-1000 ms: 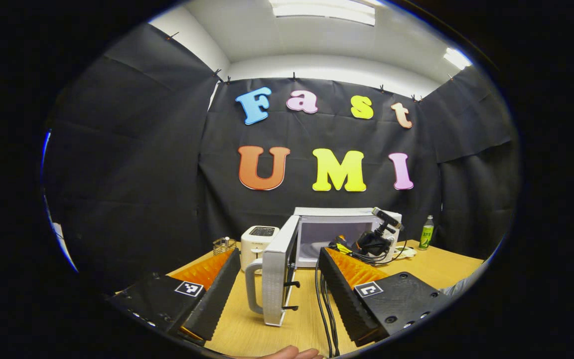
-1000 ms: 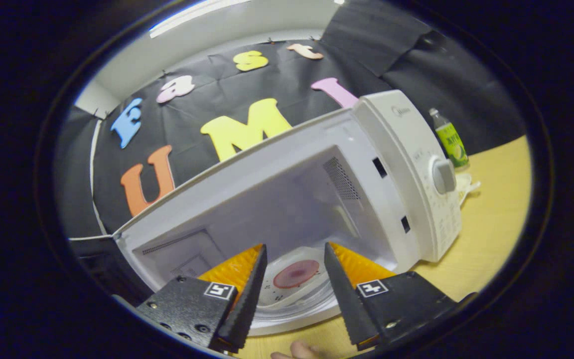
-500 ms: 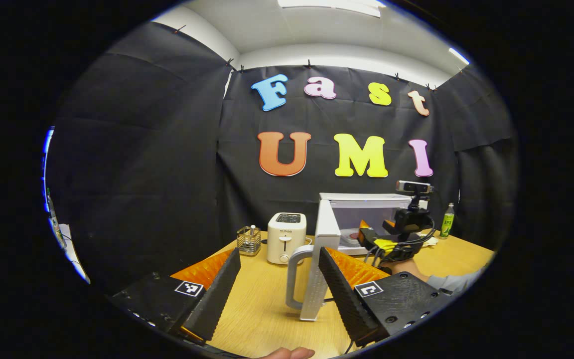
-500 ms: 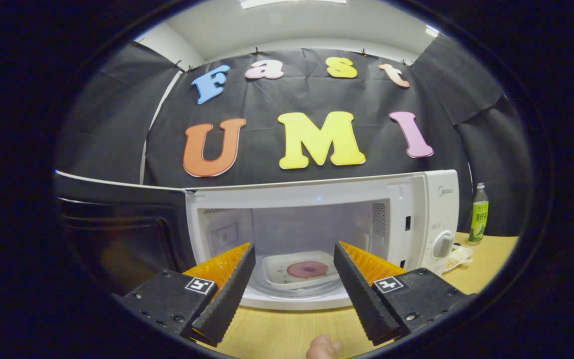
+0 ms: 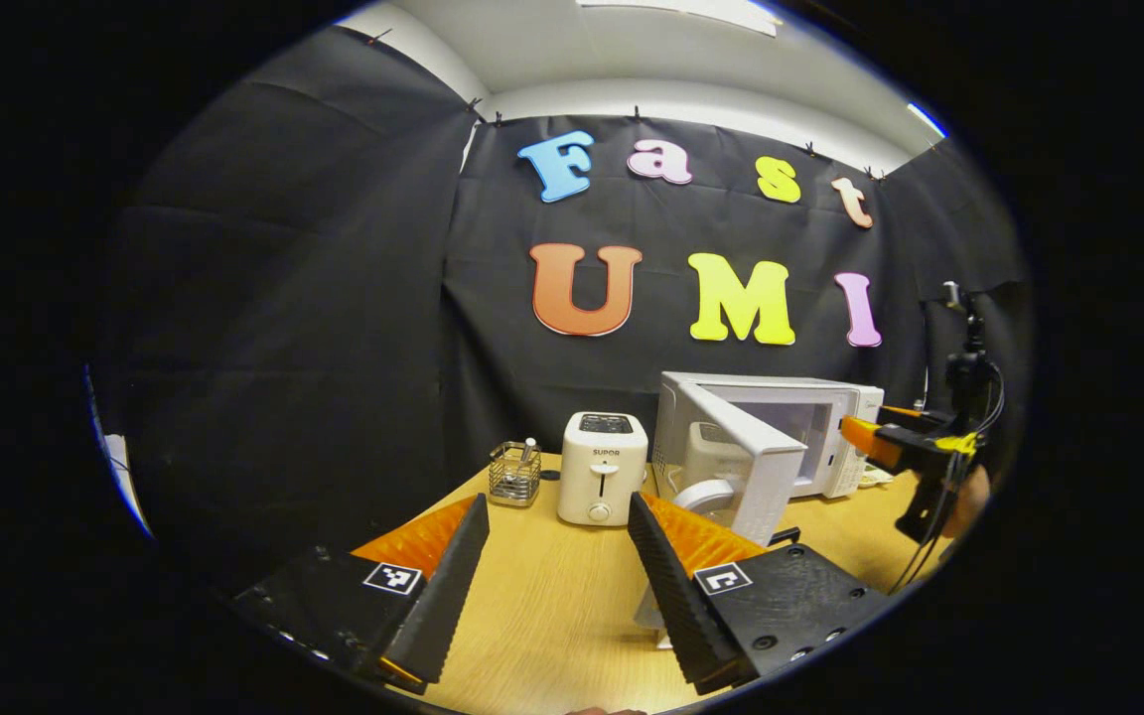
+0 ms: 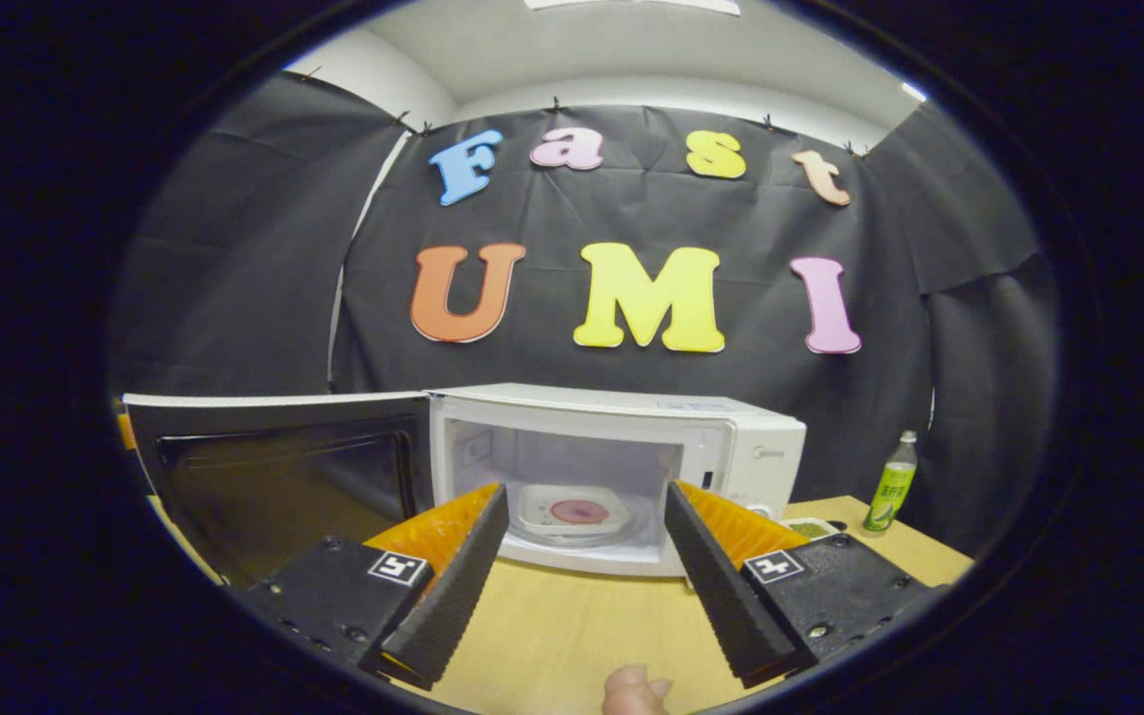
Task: Open the microwave oven with the left hand, put the food in, and close the microwave oven.
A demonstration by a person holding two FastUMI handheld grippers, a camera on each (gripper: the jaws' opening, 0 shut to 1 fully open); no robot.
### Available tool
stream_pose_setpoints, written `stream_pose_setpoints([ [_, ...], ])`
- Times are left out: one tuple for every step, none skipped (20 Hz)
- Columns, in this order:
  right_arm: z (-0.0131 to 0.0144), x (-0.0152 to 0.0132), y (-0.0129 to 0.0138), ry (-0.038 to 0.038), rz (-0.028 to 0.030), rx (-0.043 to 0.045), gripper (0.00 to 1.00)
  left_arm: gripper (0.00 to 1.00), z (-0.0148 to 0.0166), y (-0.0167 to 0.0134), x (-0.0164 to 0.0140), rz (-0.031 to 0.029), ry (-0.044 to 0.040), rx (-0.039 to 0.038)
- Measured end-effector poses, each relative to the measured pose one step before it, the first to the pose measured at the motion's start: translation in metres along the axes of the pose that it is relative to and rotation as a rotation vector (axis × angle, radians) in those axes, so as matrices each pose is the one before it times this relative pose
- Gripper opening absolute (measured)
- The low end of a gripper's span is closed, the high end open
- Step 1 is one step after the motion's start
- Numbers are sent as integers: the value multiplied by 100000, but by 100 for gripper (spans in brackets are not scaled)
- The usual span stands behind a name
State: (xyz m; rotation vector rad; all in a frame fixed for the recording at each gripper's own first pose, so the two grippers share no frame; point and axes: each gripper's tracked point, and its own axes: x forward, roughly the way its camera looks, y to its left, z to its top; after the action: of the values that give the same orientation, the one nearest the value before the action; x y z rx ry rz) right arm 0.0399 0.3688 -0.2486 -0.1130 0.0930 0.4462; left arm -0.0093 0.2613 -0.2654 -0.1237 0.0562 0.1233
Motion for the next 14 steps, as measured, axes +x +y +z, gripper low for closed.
stream_pose_setpoints([
  [404, -1527, -19, 1163, 932, 38, 92, 70, -104, 215, 239, -1076, -627, -650],
  [351, -1559, -305, 1109, 938, -150, 93, 72, -183, -50, 219, -1426, -77, -995],
  [376, -1356, -472, 508, 541, 114, 100, 71, -344, -177, 187, -1914, 631, -609],
  [370, -1371, -445, 968, -8, -447, 100, 55, -71, -3, 234, -1292, -937, 466],
  [305, -1415, -488, 737, -356, -246, 96, 65, -132, 268, 265, 299, -743, 1332],
  [539, -1312, -557, -644, -544, -432, 96, 50, -618, -189, 338, -1038, 763, 1017],
  [956, -1166, -263, -2099, -357, -113, 96, 59, -300, -130, 460, -165, -759, 2065],
  [775, -973, -404, -1487, -967, -250, 100, 39, 54, 588, 434, 2704, -1212, 1838],
  [555, -715, -246, -1280, -447, -623, 100, 20, -717, -220, 723, -1250, 2039, -1344],
  [566, -683, 129, -711, 516, -690, 100, 0, -248, -430, -476, -199, 1008, 8],
  [563, -545, 274, -1101, 1036, -518, 100, 9, 96, -280, 10, -621, -676, 382],
  [442, -597, 274, -652, 1233, -140, 96, 9, -101, -919, 324, -3500, 159, -349],
  [363, -537, 96, -1015, 951, 208, 96, 9, 0, -104, -505, 670, -795, 1780],
  [474, -544, 66, -530, 1055, 831, 100, 5, -278, 335, 1509, 467, 1742, -349],
])
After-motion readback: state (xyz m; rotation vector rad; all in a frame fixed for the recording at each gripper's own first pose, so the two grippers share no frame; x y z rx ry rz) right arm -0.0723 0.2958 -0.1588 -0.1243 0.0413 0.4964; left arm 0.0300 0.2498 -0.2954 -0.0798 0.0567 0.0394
